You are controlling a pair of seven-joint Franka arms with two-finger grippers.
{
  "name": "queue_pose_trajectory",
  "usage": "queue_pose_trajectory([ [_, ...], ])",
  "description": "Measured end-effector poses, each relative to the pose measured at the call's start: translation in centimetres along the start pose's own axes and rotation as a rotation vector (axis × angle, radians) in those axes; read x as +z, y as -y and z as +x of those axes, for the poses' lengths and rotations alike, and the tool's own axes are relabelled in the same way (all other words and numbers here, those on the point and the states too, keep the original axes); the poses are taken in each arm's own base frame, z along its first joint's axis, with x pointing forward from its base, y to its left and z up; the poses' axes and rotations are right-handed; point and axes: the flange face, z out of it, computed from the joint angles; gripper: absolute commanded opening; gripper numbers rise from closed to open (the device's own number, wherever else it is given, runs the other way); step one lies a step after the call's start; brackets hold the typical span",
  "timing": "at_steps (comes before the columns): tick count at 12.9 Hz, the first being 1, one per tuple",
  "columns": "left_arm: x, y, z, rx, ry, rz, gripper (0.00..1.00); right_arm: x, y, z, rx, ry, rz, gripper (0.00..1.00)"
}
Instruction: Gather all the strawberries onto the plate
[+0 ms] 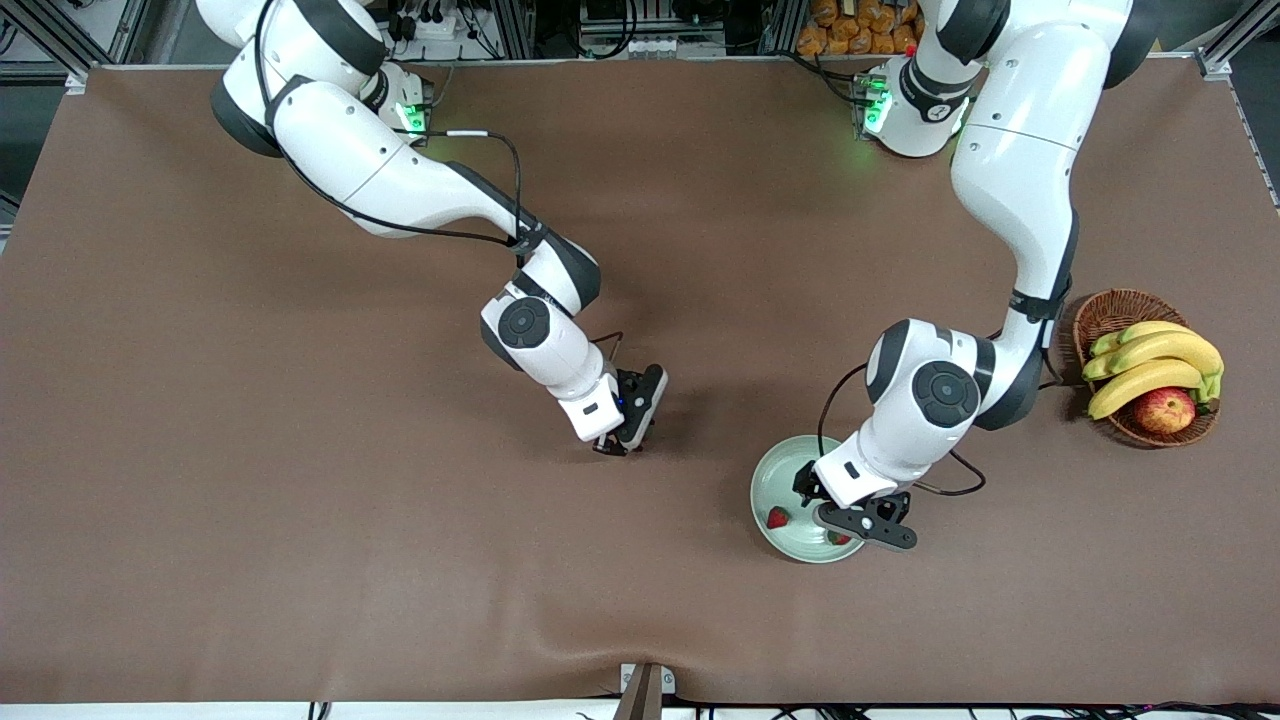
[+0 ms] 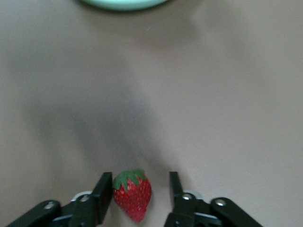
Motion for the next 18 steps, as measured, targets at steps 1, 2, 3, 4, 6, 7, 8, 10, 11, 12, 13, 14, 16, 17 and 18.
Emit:
queue_pose_trajectory([
  [1,0.0,-0.4,0.0,0.003,0.000,-0.004,1.00,-1.1,-1.1,0.4,0.027,-0.004,-0.020,1.00],
  [2,0.0,-0.7,0.0,0.006,0.004,-0.009,1.00,-2.5,-2.5,0.6,0.058,0.010,-0.040,1.00],
  [3,0.1,-1.1,-0.1,0.007,0.012,-0.014,1.00,-4.4,-4.1,0.6,0.087,0.037,-0.058,1.00],
  [4,0.1,-1.8,-0.2,0.002,0.019,-0.022,1.00,-6.6,-5.9,0.7,0.113,0.067,-0.081,1.00],
  [6,-0.1,-4.3,-0.2,-0.036,0.023,-0.046,1.00,-11.5,-9.1,0.4,0.180,0.137,-0.136,1.00],
  [7,-0.2,-6.2,-0.3,-0.055,0.026,-0.058,1.00,-14.0,-10.4,0.0,0.232,0.164,-0.153,1.00],
  [8,-0.2,-8.3,-0.4,-0.074,0.029,-0.068,1.00,-16.4,-11.7,-0.7,0.298,0.183,-0.154,1.00],
  [10,-0.3,-12.9,-1.0,-0.101,0.036,-0.083,1.00,-21.0,-14.4,-3.6,0.447,0.224,-0.128,1.00],
  [11,-0.4,-15.3,-1.5,-0.108,0.040,-0.090,1.00,-23.5,-15.8,-5.6,0.507,0.253,-0.122,1.00],
  [12,-0.5,-17.5,-1.9,-0.112,0.044,-0.097,1.00,-26.0,-17.2,-7.7,0.558,0.287,-0.121,1.00],
  [13,-0.6,-19.3,-2.3,-0.113,0.046,-0.102,1.00,-28.8,-18.6,-9.9,0.608,0.323,-0.123,1.00],
  [14,-0.7,-20.9,-2.7,-0.110,0.048,-0.107,1.00,-31.5,-19.9,-11.9,0.654,0.358,-0.129,1.00],
  [16,-0.9,-23.4,-3.5,-0.098,0.053,-0.115,1.00,-37.1,-21.8,-16.1,0.748,0.424,-0.151,1.00],
  [17,-0.9,-24.5,-3.9,-0.091,0.055,-0.117,1.00,-39.5,-22.5,-18.0,0.793,0.451,-0.158,1.00],
  [18,-0.8,-25.5,-4.2,-0.080,0.053,-0.122,1.00,-41.6,-23.1,-19.9,0.836,0.473,-0.159,1.00],
])
